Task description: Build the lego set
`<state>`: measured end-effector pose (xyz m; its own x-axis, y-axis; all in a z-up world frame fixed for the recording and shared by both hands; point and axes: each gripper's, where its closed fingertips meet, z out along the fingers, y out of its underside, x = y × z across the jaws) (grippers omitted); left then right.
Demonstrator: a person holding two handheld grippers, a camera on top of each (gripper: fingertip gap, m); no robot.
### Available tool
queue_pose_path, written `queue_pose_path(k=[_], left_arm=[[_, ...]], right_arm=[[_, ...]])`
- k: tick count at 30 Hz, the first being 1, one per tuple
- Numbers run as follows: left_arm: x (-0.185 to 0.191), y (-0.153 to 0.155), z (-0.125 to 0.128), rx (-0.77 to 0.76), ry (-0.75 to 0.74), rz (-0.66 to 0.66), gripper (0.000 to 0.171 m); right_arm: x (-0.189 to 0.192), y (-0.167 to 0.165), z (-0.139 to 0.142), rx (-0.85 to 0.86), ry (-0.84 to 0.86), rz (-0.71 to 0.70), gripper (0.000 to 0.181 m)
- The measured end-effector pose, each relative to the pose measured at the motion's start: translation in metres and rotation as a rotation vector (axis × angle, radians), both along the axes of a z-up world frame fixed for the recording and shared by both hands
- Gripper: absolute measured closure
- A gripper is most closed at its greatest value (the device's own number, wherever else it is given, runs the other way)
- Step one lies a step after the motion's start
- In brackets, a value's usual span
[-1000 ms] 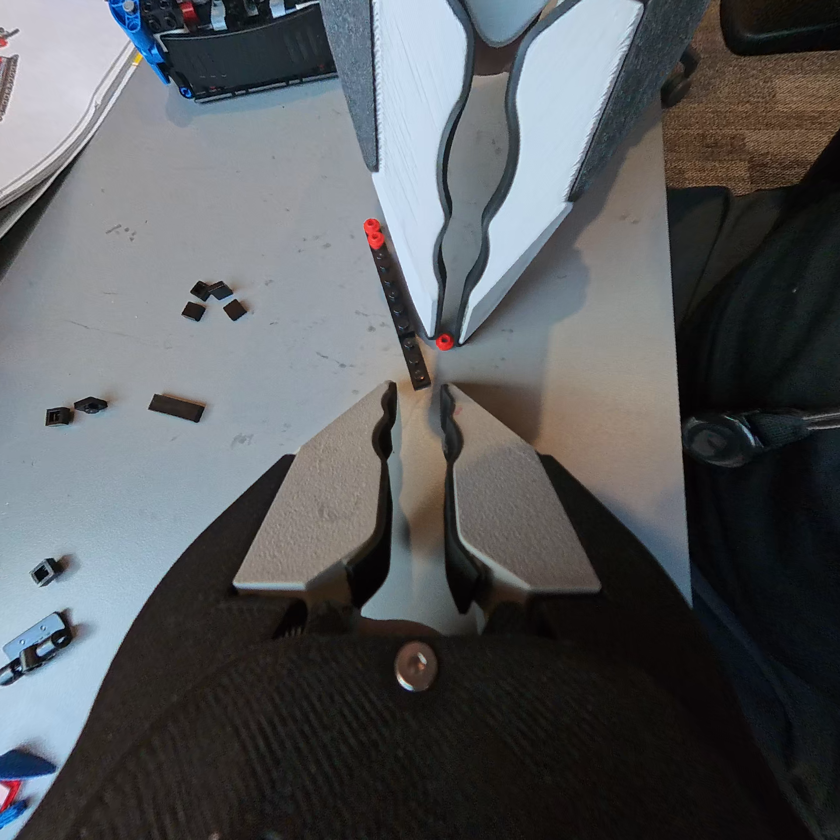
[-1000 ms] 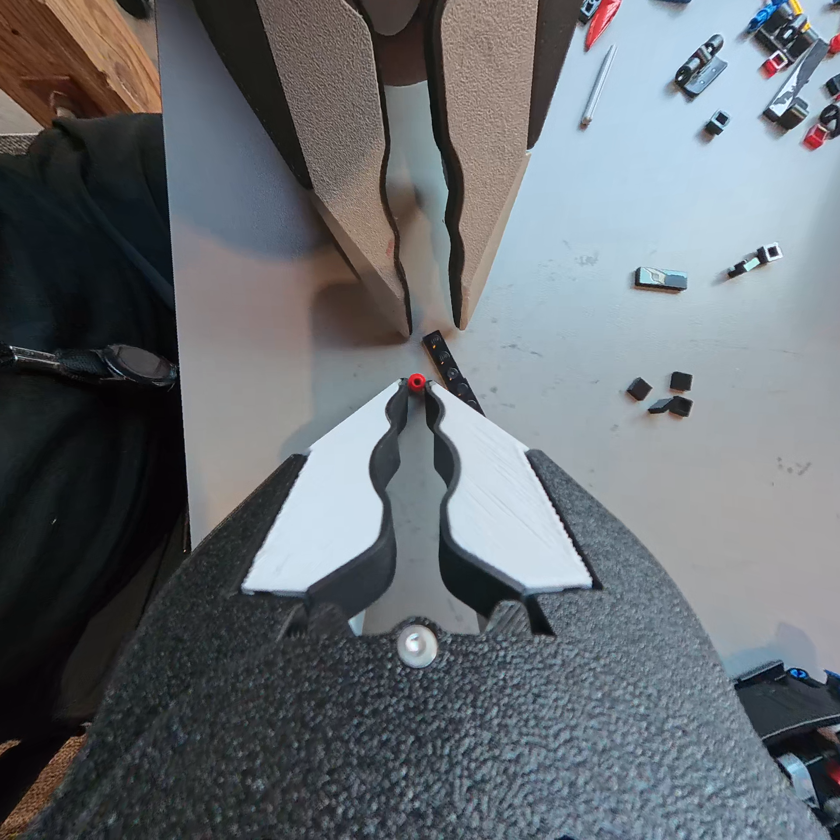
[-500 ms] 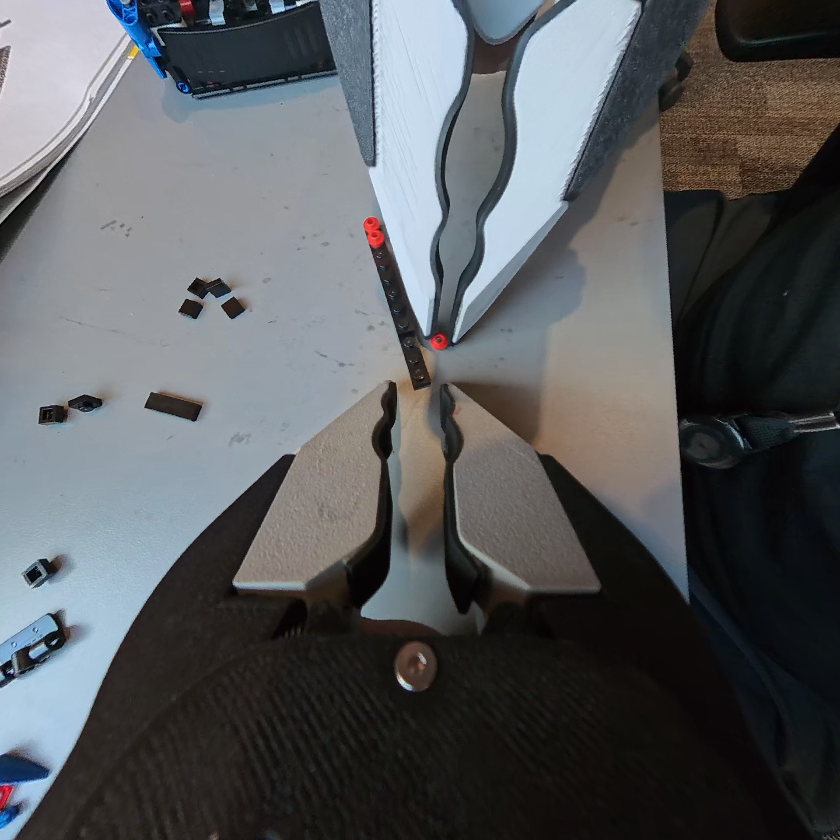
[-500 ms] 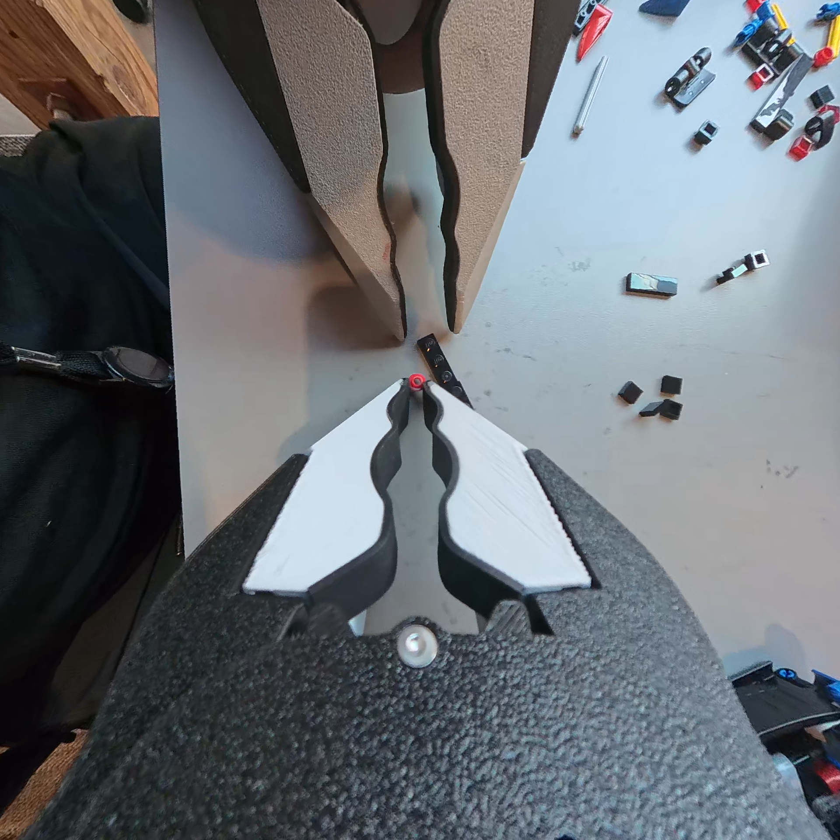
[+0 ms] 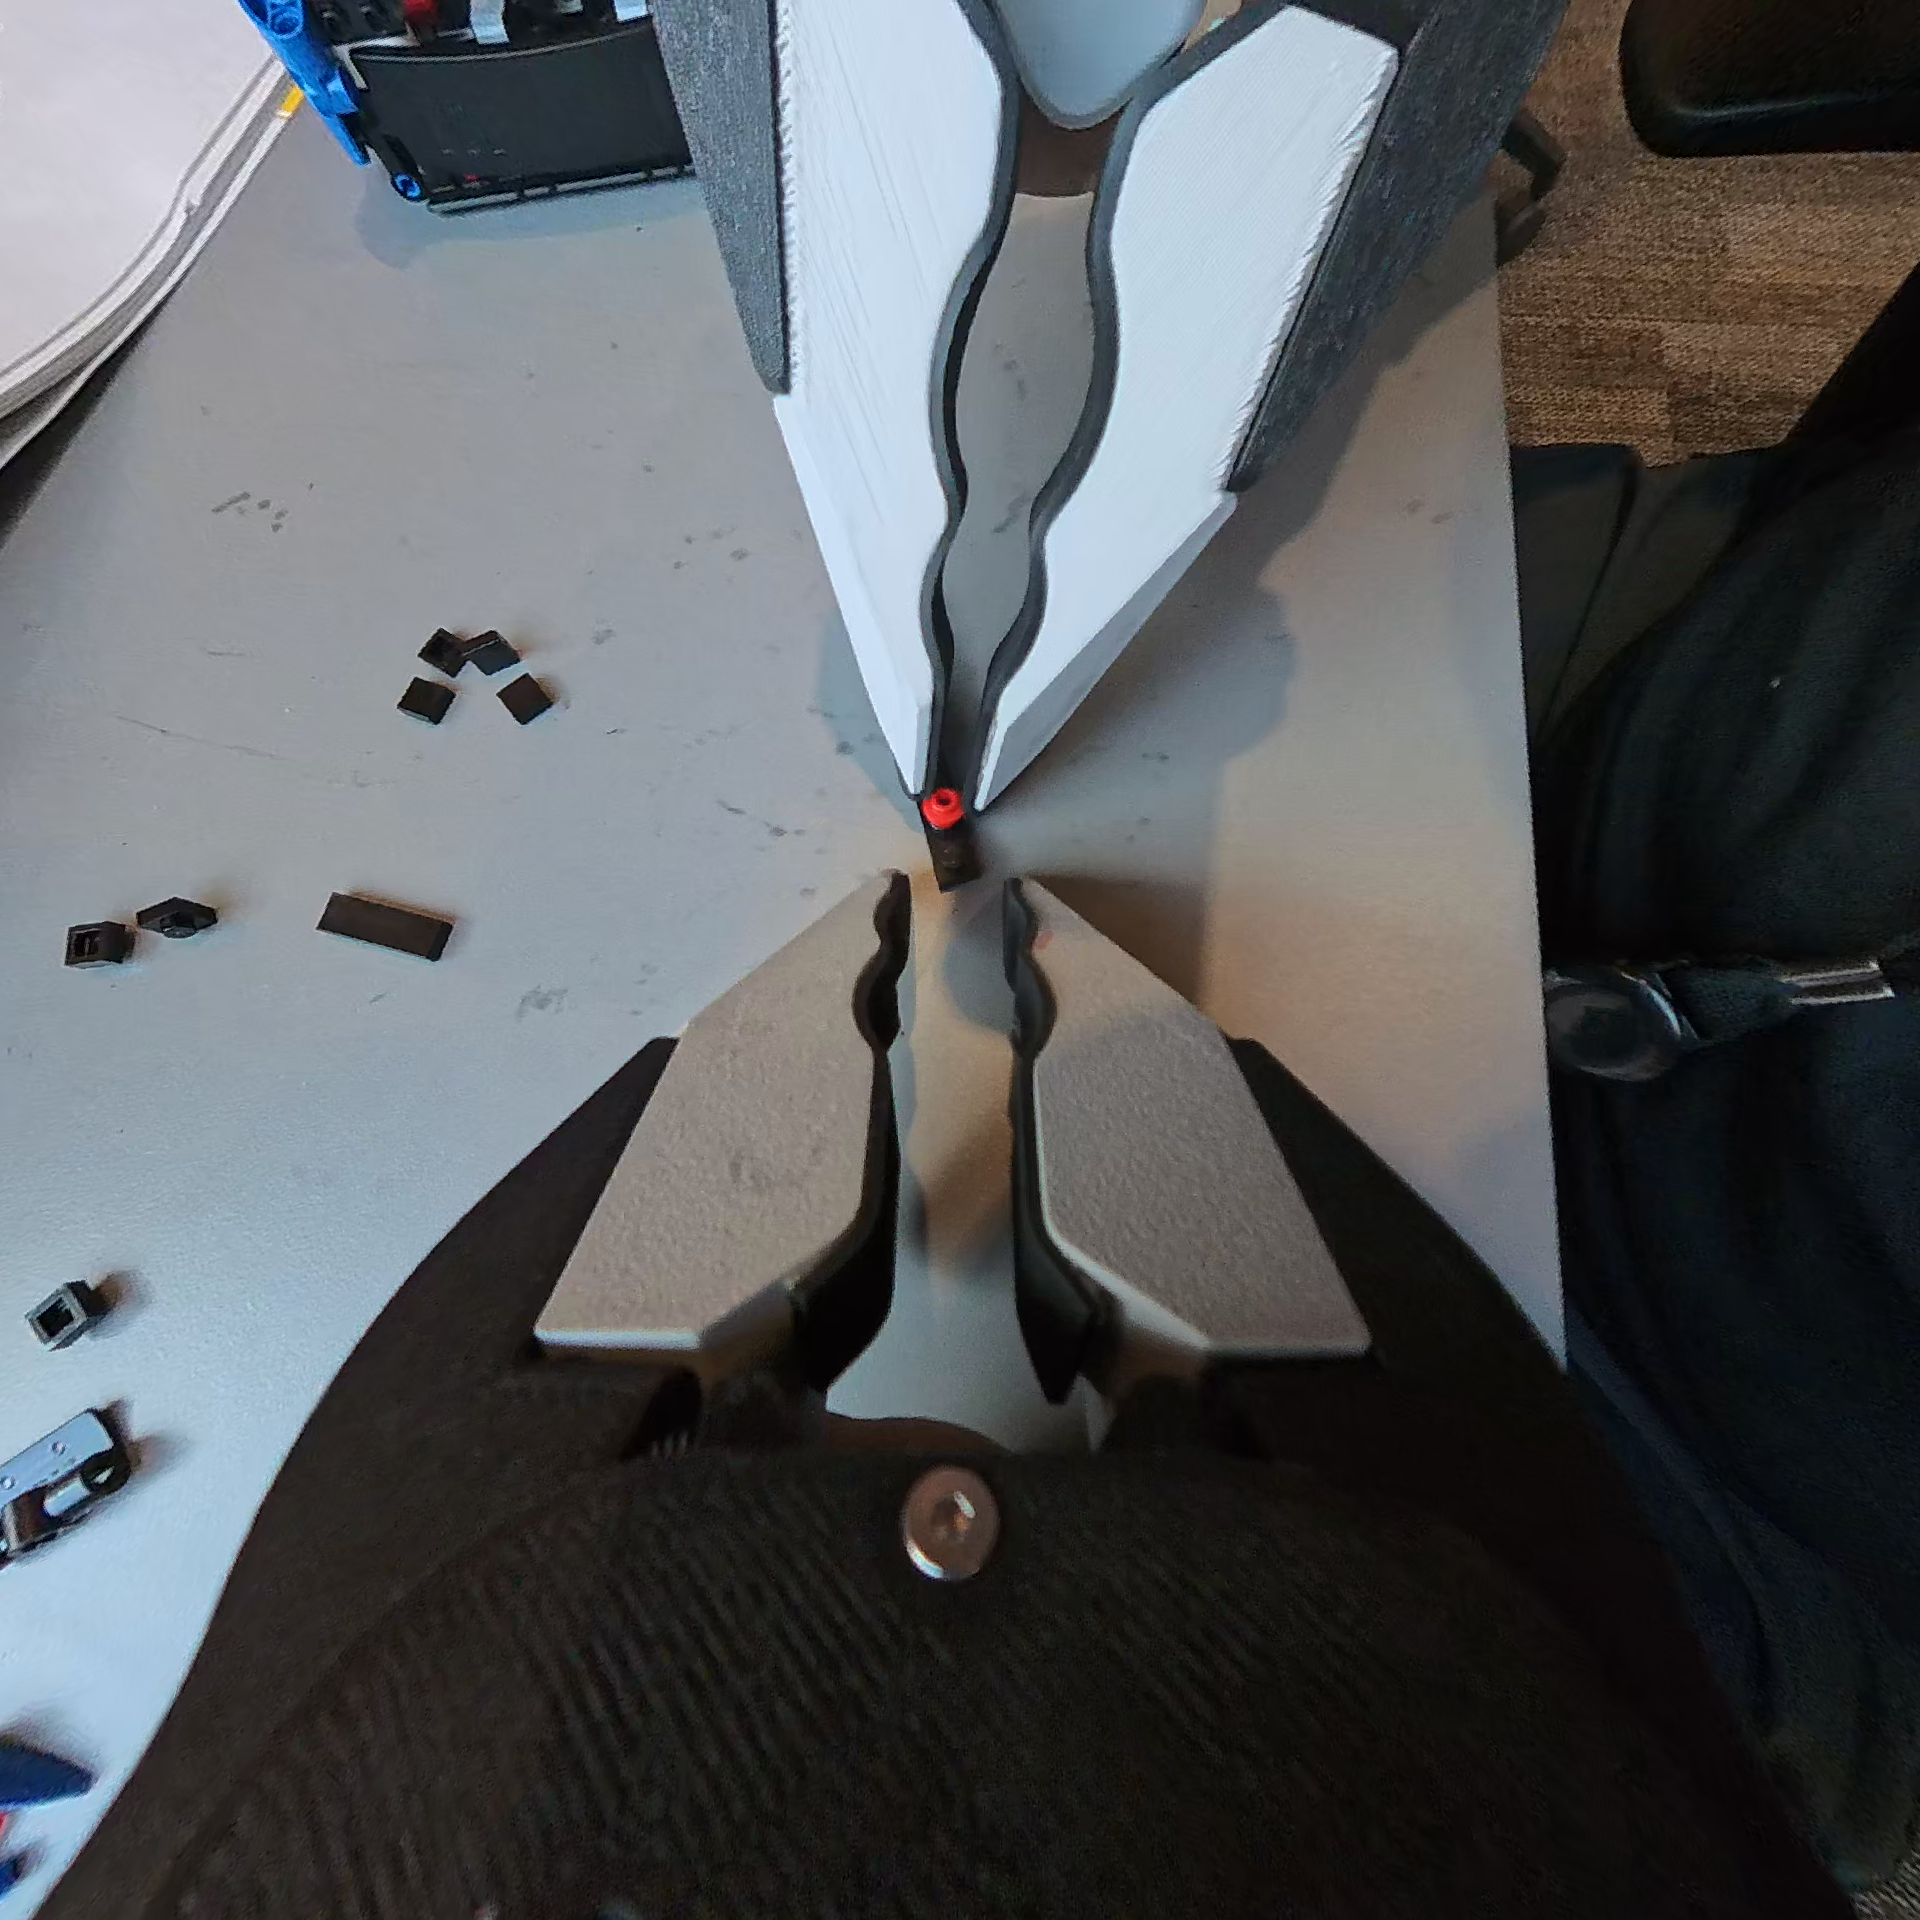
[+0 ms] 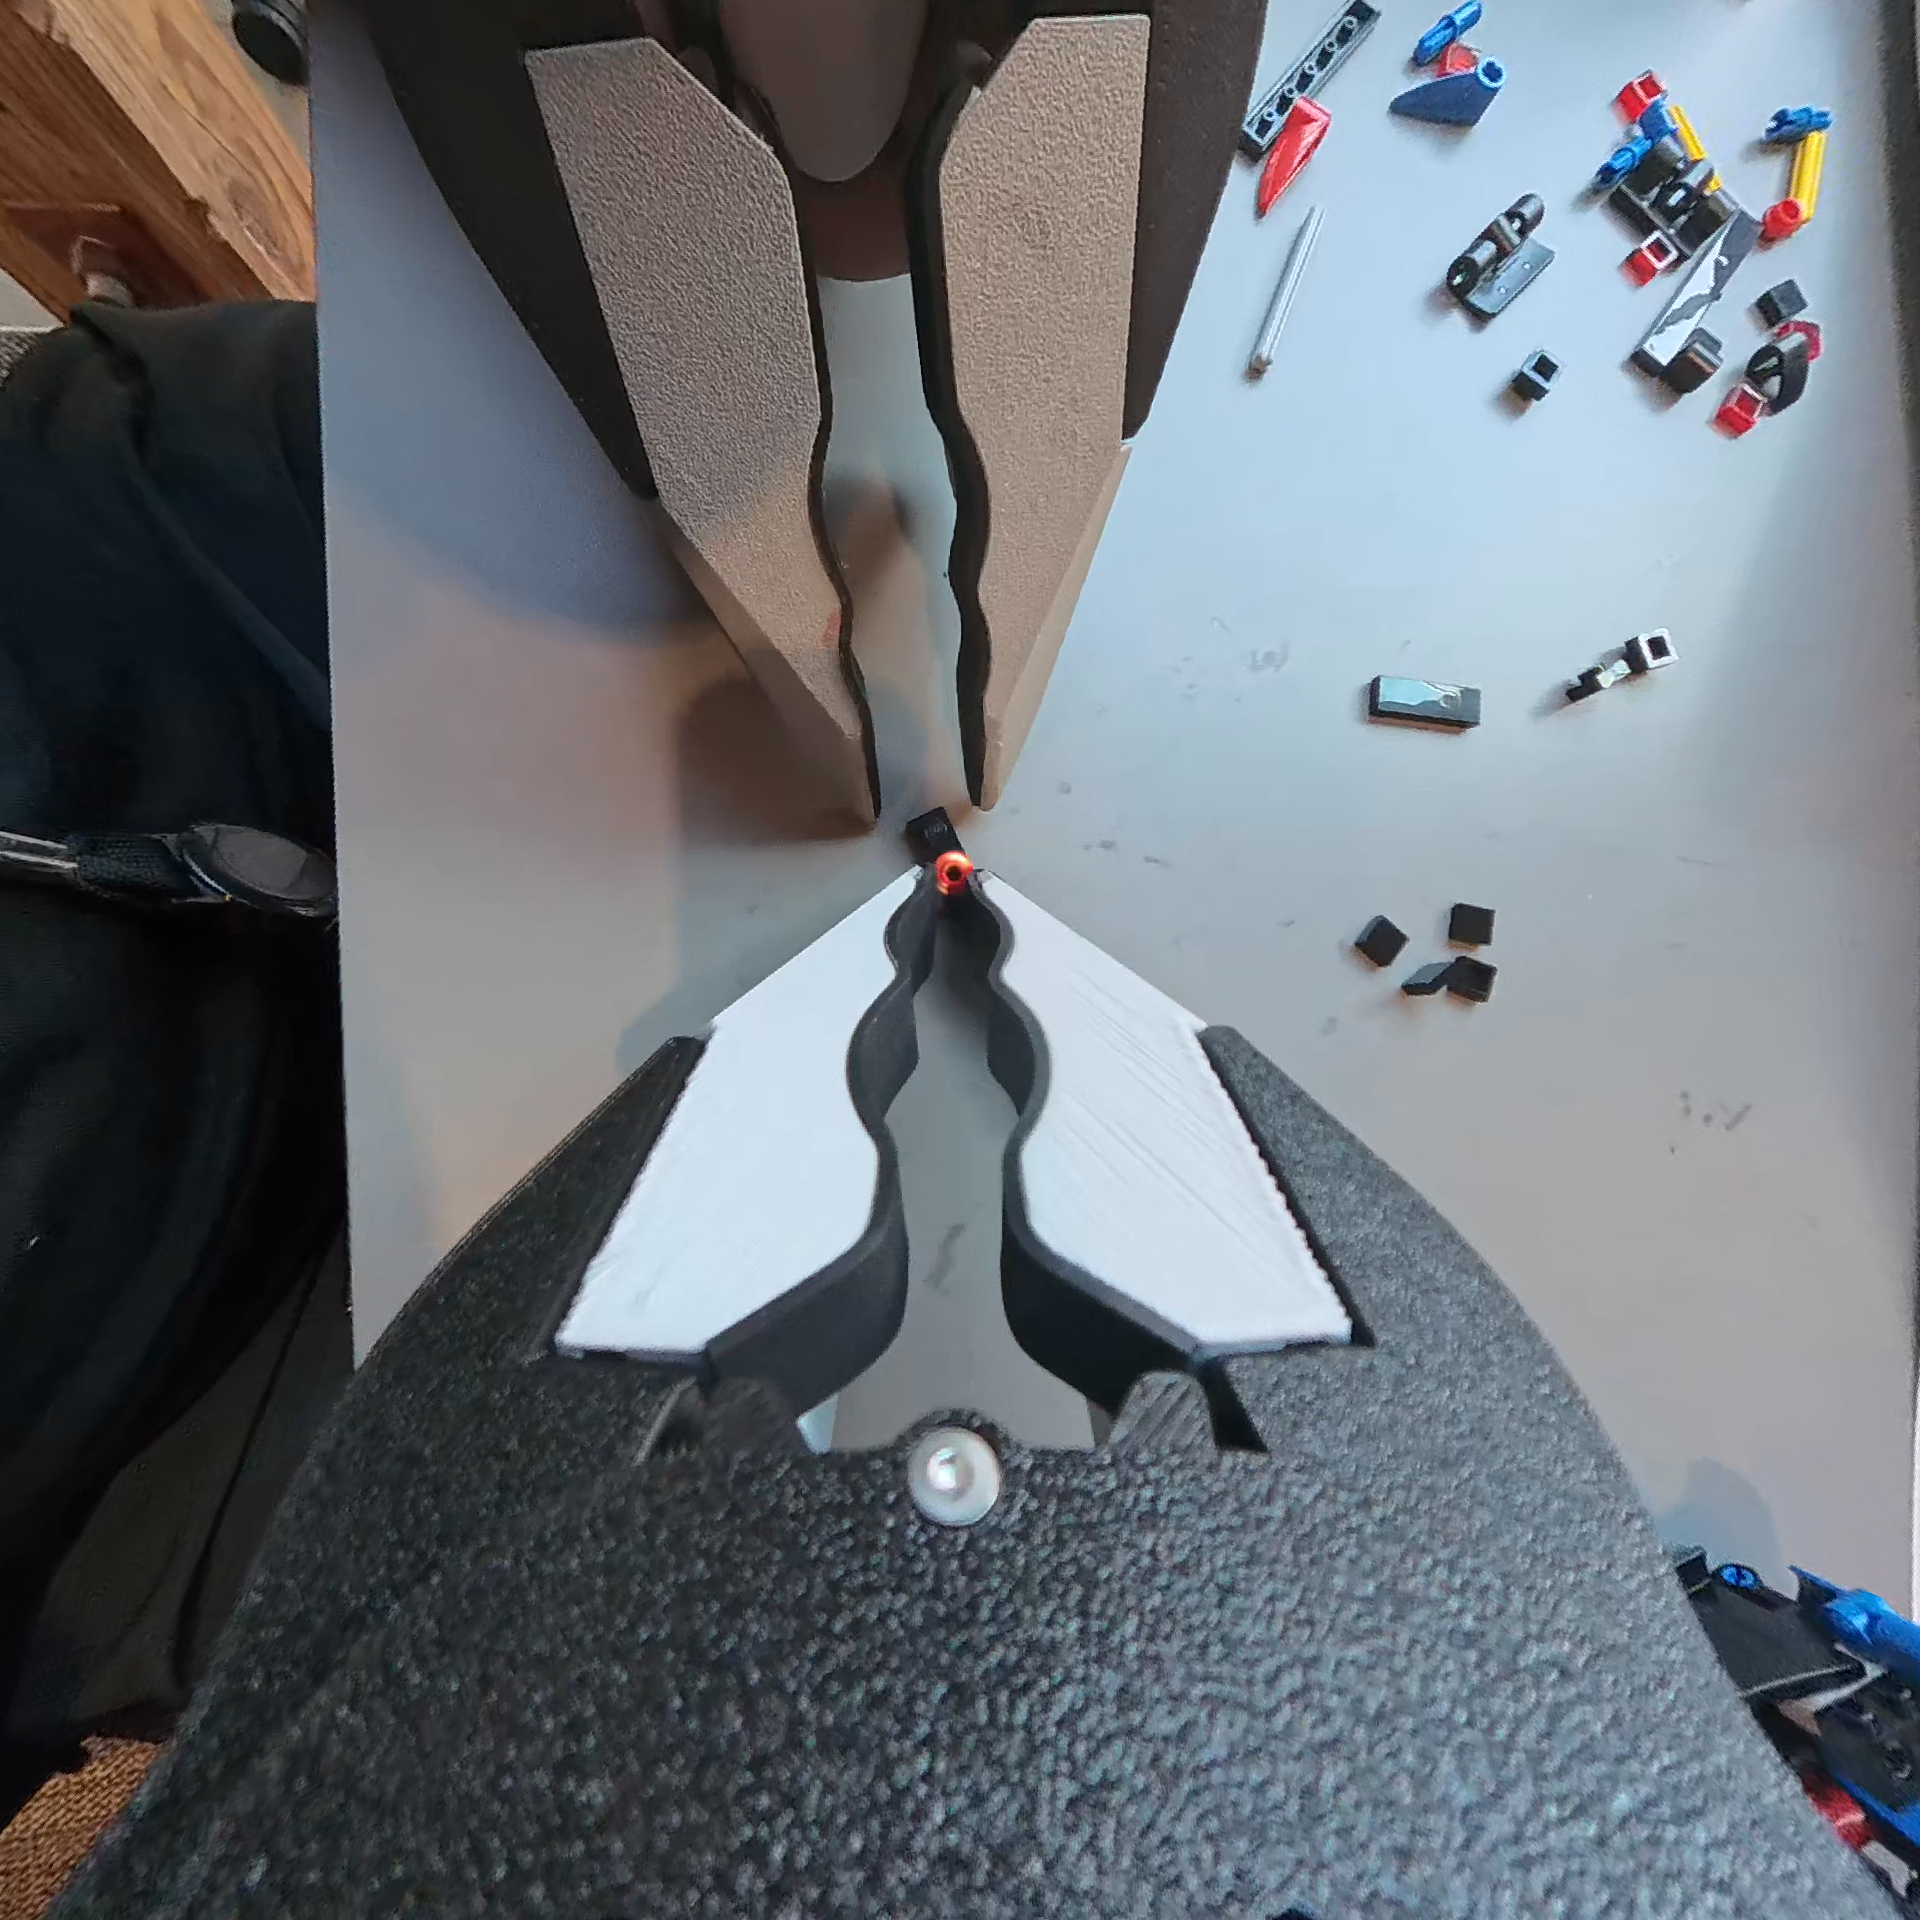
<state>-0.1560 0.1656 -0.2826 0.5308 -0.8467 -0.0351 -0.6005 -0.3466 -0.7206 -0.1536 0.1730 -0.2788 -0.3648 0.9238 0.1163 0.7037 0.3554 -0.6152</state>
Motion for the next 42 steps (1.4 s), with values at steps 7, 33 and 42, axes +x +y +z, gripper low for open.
queue_pose_path(k=[7, 33, 42], left_arm=[[0.0022, 0.0018, -0.0006, -0.009, -0.003, -0.003, 0.165], [0.0015, 0.002, -0.0012, -0.018, -0.006, 0.003, 0.167], [0.0008, 0.0013, -0.0012, -0.031, -0.014, 0.007, 0.167]], right_arm=[[-0.0028, -0.0001, -0.0002, 0.019, -0.011, 0.025, 0.177], [-0.0019, -0.0008, -0.0025, -0.013, -0.253, 0.14, 0.179], [-0.0028, -0.001, -0.0032, 0.063, -0.229, 0.163, 0.179]])
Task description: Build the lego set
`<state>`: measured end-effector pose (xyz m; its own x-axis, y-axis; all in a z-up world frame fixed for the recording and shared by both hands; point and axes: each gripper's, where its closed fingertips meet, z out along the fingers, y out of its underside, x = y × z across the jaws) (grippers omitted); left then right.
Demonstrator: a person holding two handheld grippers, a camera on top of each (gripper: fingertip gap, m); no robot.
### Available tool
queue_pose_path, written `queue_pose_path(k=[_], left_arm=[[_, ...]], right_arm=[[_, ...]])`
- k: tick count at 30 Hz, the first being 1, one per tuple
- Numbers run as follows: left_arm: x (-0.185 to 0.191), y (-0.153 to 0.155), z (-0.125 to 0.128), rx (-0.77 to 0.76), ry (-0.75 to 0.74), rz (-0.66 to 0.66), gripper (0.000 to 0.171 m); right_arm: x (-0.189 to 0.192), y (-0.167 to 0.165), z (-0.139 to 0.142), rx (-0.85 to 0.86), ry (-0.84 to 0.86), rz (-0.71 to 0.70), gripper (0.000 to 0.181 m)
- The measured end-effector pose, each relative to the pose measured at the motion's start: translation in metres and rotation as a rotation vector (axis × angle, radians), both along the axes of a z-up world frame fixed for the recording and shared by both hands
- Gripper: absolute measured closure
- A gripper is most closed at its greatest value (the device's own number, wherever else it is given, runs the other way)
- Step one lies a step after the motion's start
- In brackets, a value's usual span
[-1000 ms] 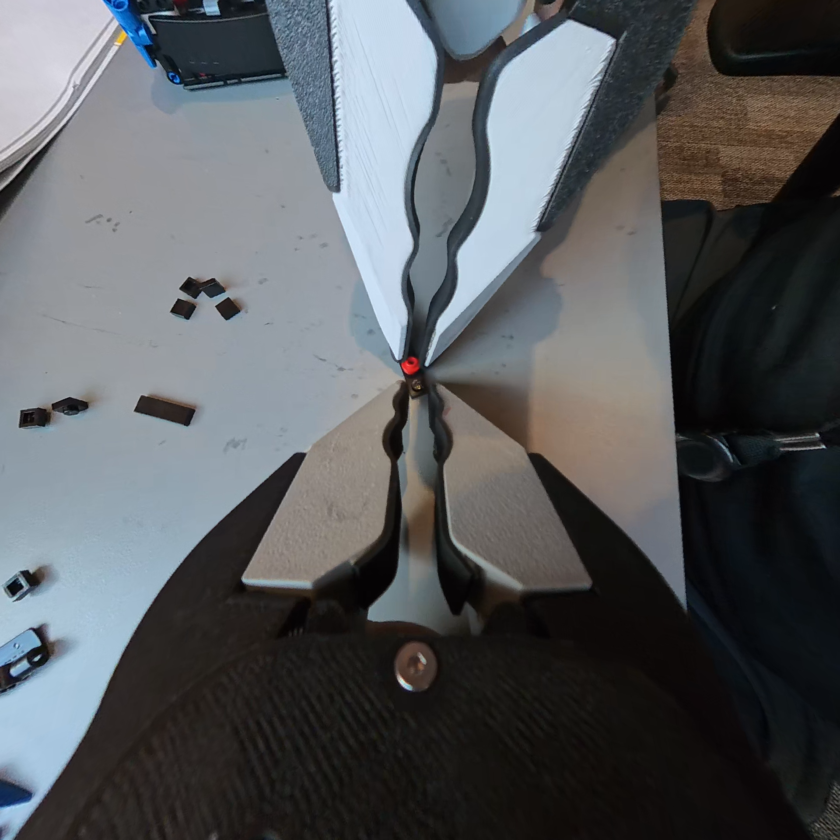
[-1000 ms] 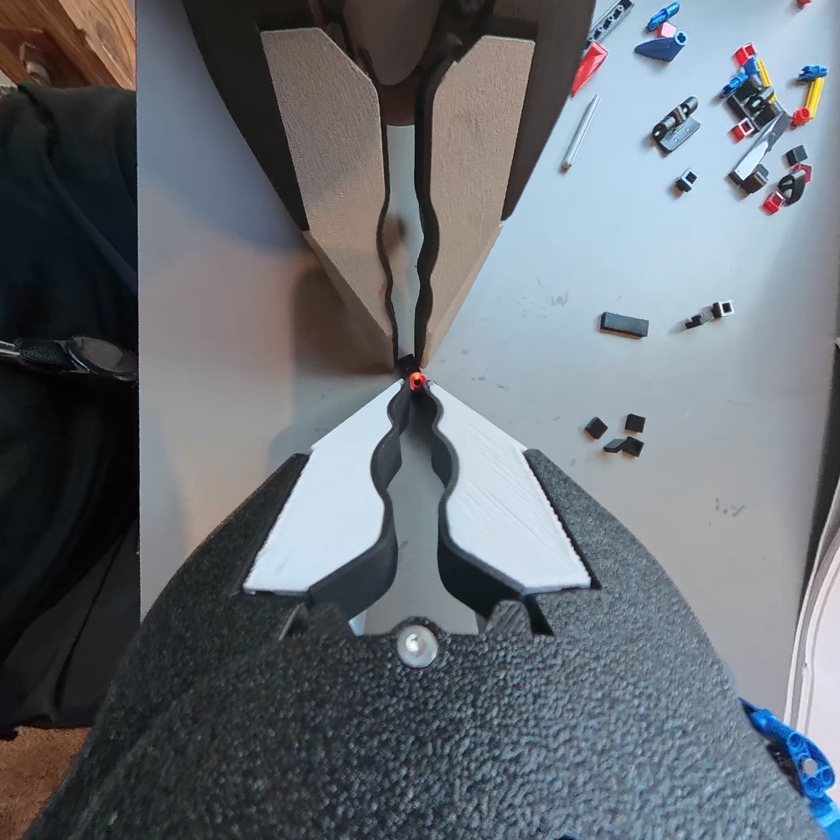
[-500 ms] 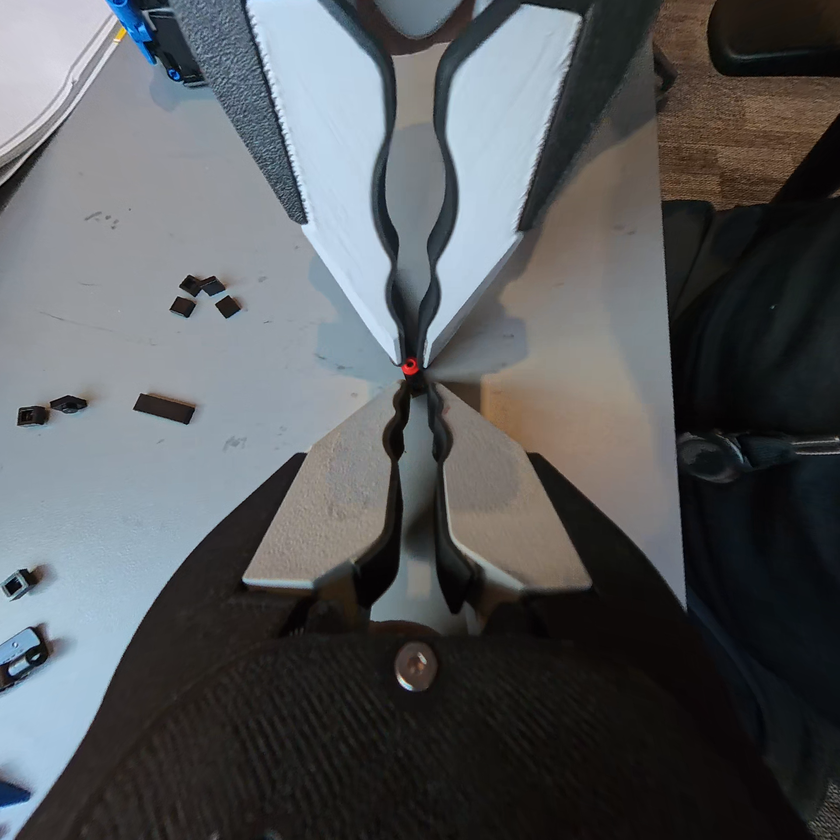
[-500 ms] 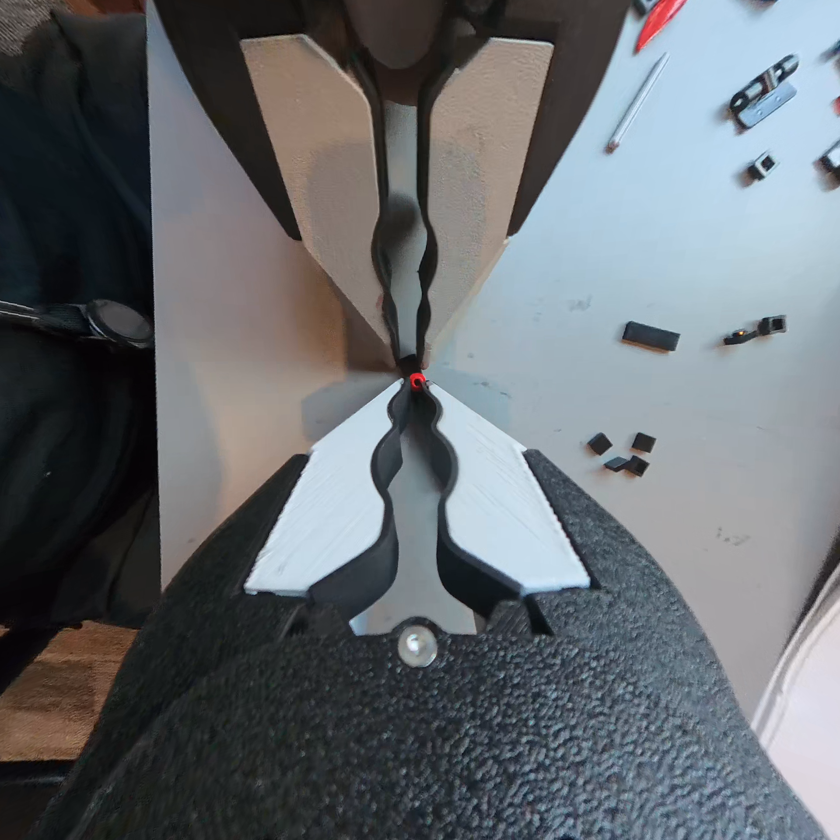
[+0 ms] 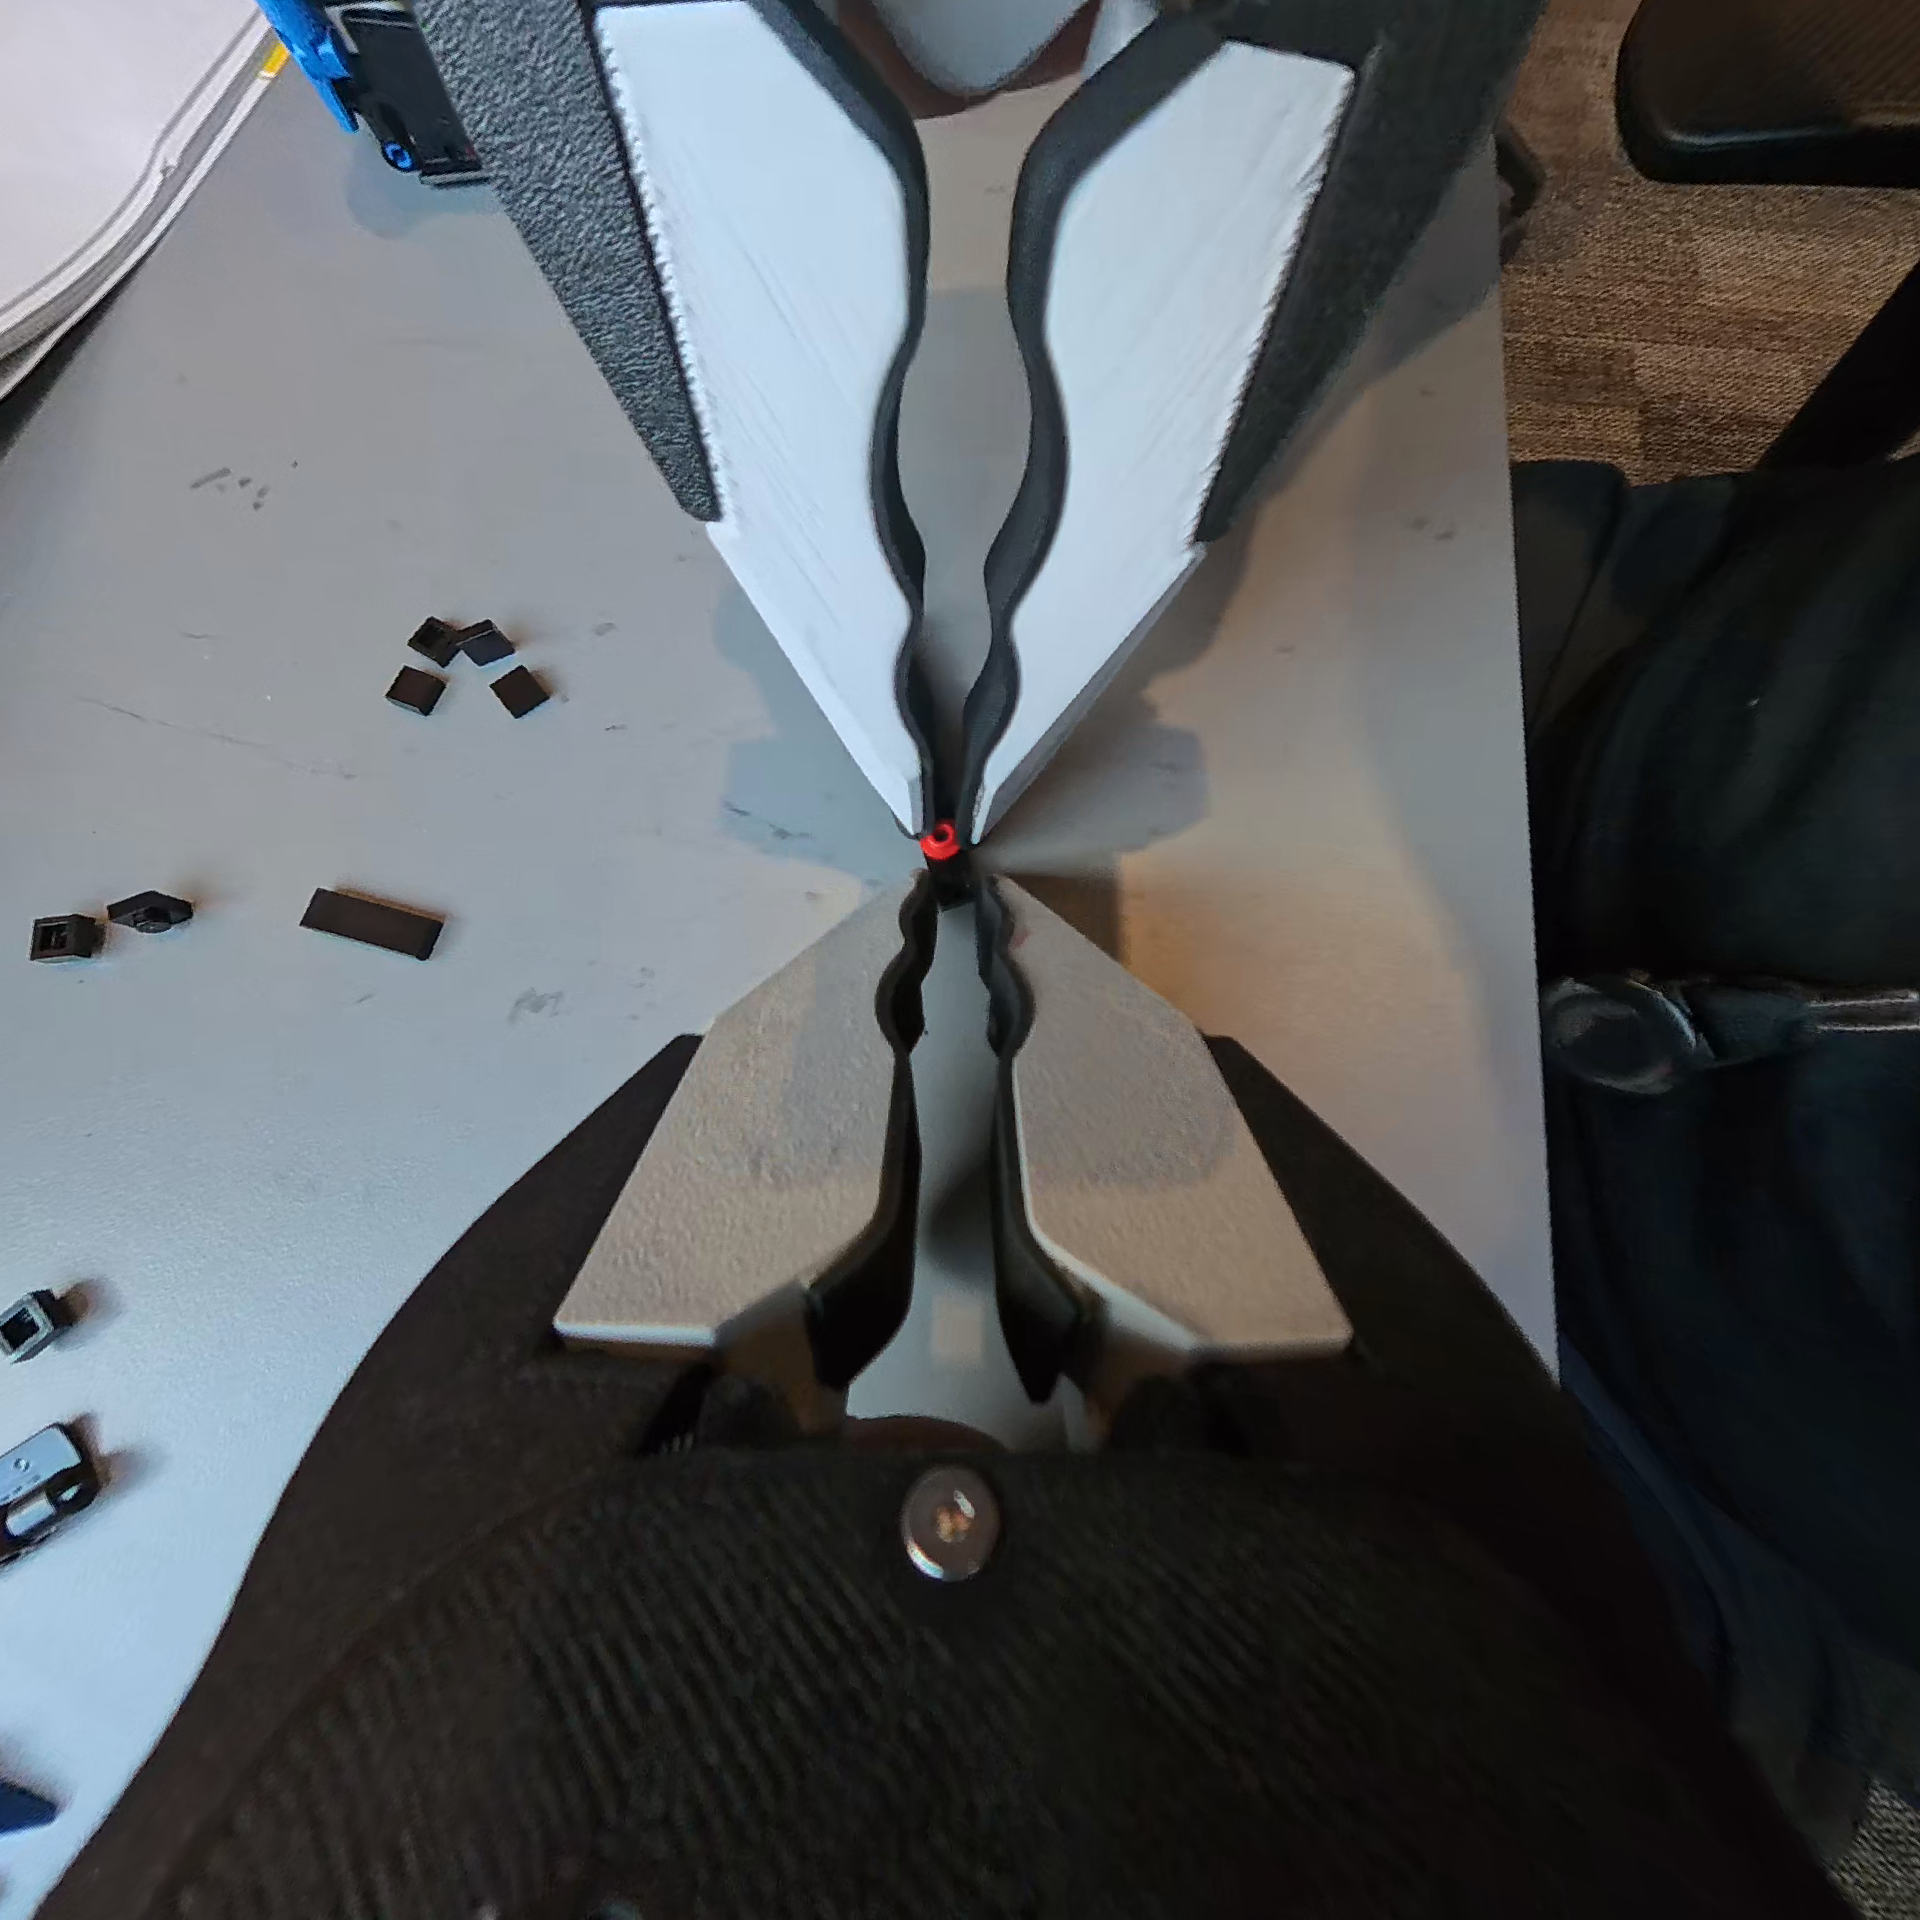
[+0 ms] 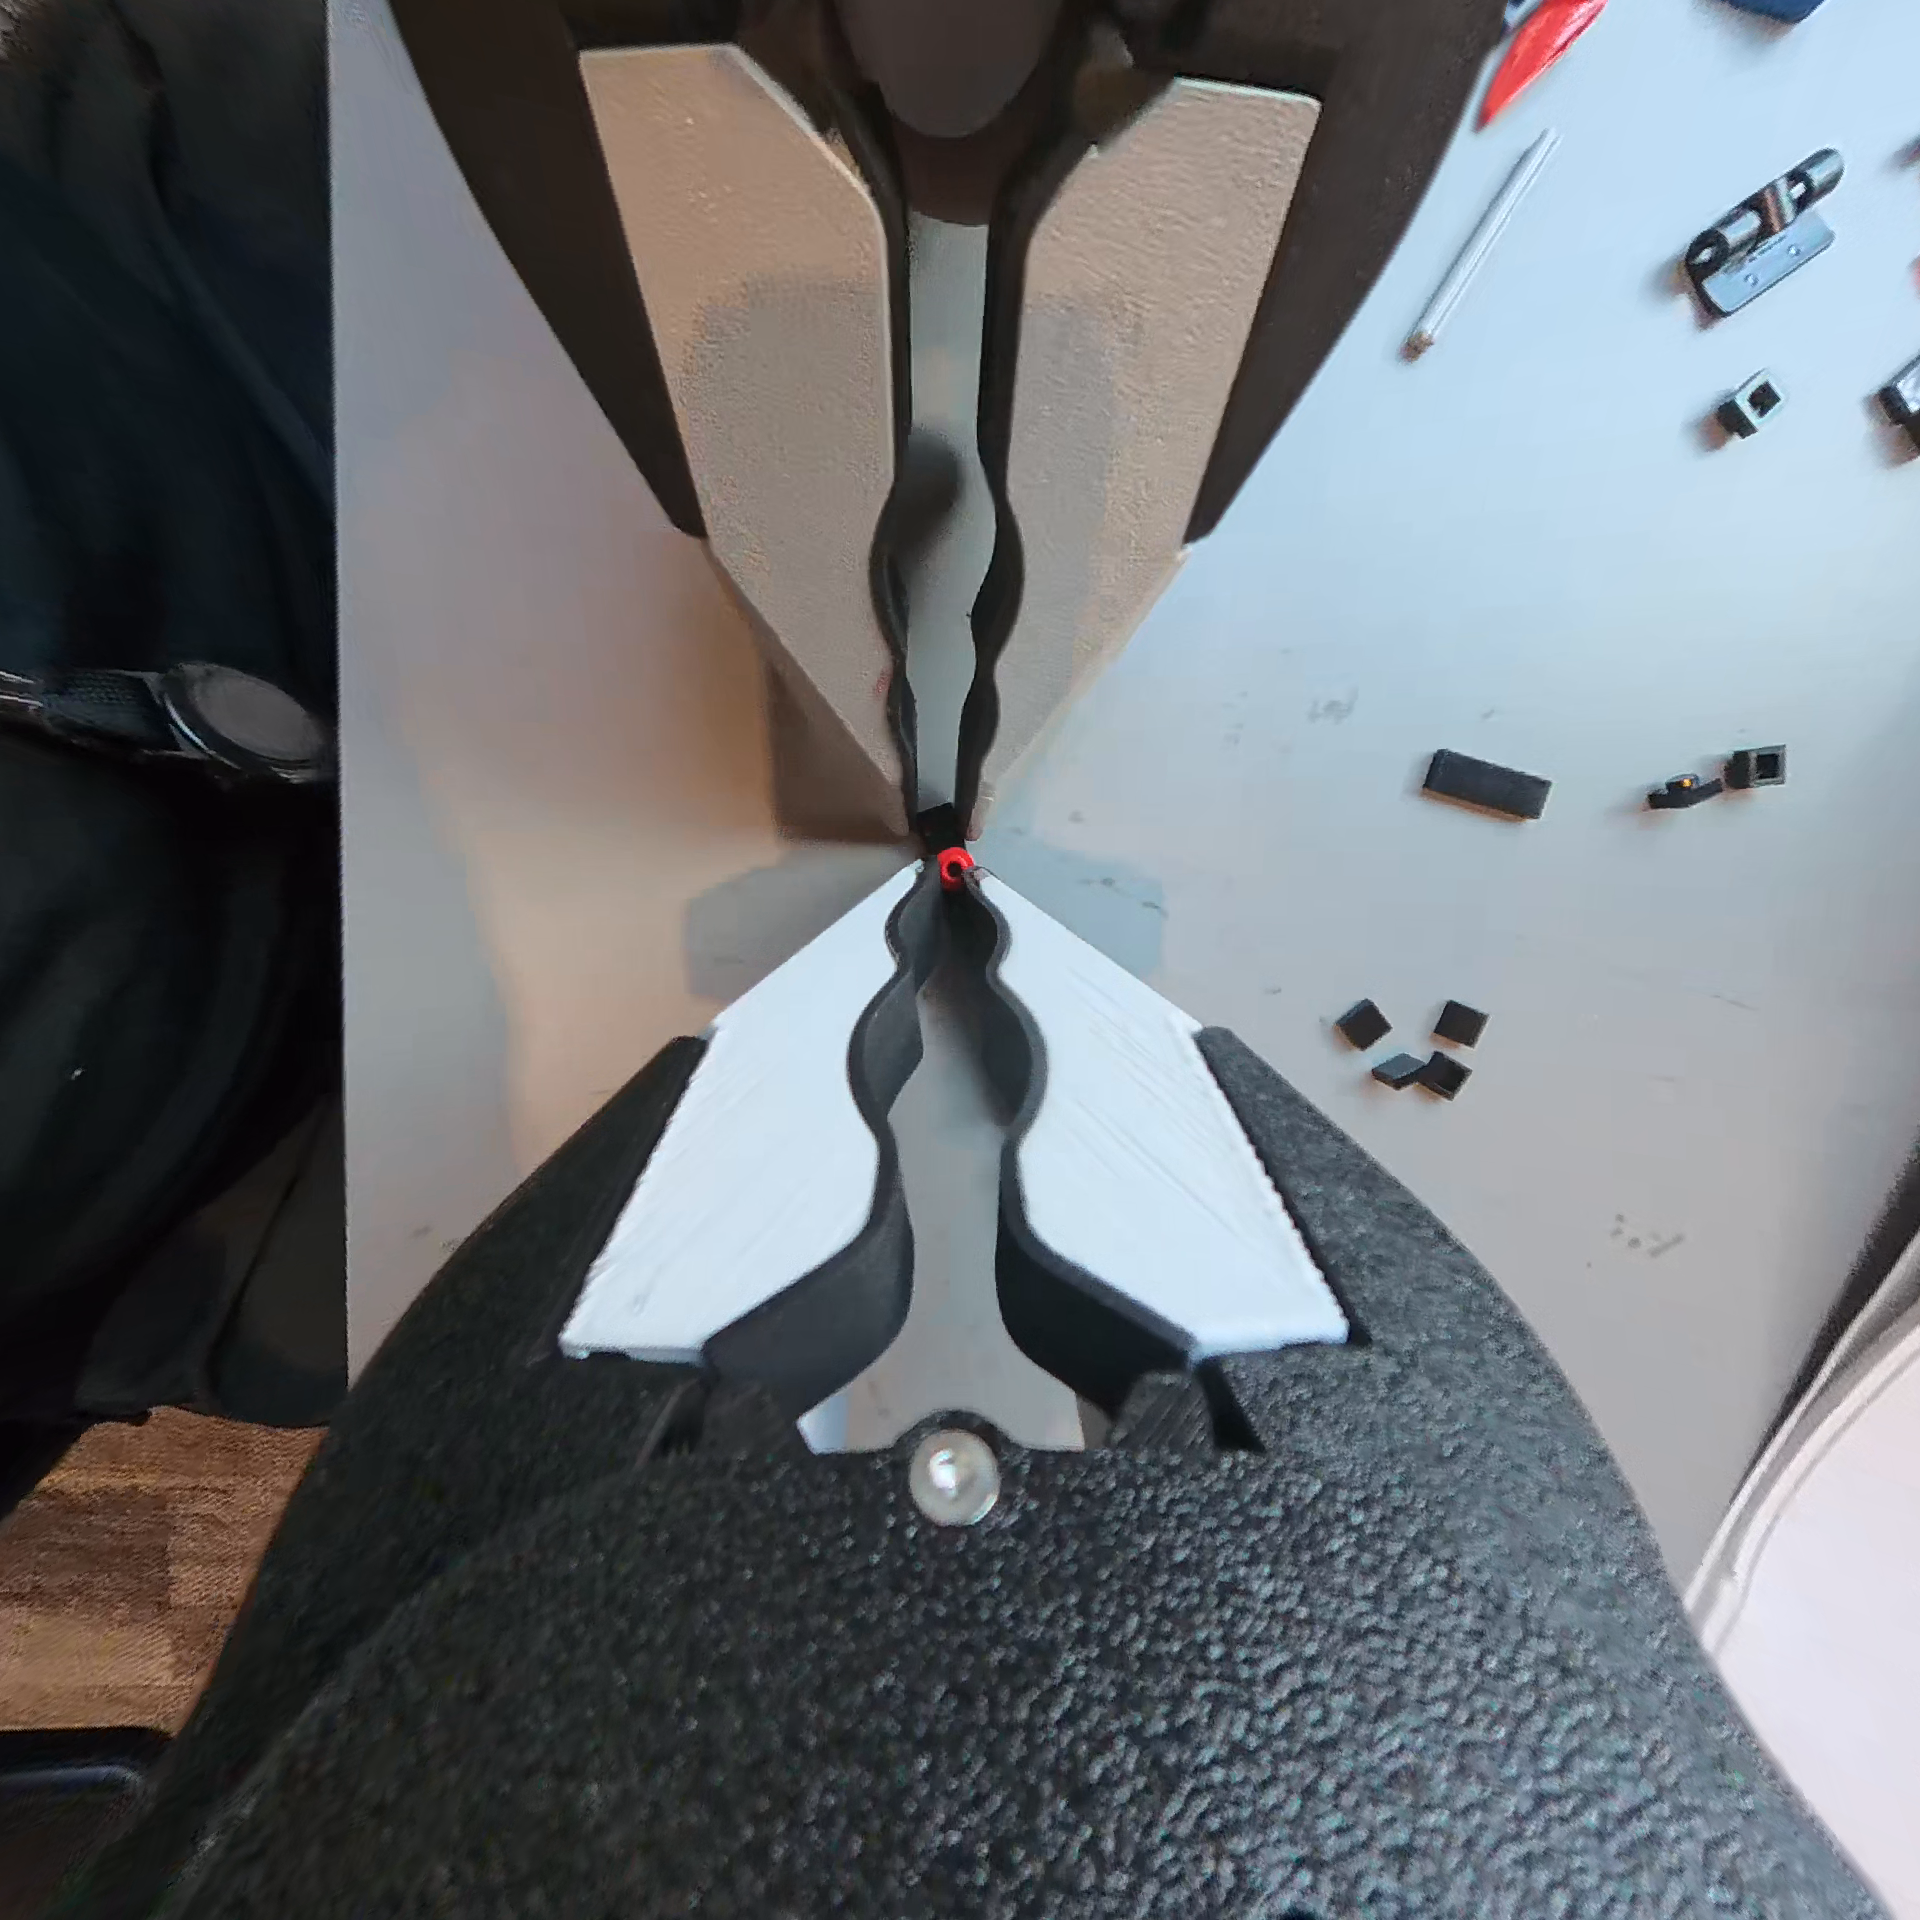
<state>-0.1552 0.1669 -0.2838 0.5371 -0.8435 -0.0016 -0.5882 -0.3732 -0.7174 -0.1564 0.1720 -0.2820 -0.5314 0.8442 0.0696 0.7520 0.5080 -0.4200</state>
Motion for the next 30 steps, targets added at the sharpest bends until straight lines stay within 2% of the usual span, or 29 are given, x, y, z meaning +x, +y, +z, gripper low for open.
queue_pose_path(k=[5, 10, 14, 18, 23, 30], left_arm=[[0.0, 0.0, 0.0, -0.007, -0.005, 0.005, 0.167], [-0.001, -0.001, 0.0, -0.003, -0.003, 0.009, 0.167], [-0.001, -0.001, 0.0, -0.009, -0.01, 0.009, 0.167], [-0.002, 0.0, 0.0, -0.028, -0.024, 0.016, 0.167], [-0.002, 0.0, 0.0, -0.026, -0.022, 0.017, 0.167], [-0.002, 0.0, 0.0, -0.028, -0.024, 0.019, 0.167]], right_arm=[[0.0, 0.0, 0.0, -0.024, -0.068, -0.01, 0.179], [-0.001, -0.001, 0.0, -0.105, -0.112, -0.106, 0.178], [0.0, -0.002, 0.003, -0.185, -0.006, -0.174, 0.178], [-0.002, 0.0, 0.02, -0.319, 0.111, -0.266, 0.181], [-0.006, 0.001, 0.011, -0.175, 0.118, -0.205, 0.181], [-0.006, -0.001, 0.004, -0.129, 0.075, -0.163, 0.181]])
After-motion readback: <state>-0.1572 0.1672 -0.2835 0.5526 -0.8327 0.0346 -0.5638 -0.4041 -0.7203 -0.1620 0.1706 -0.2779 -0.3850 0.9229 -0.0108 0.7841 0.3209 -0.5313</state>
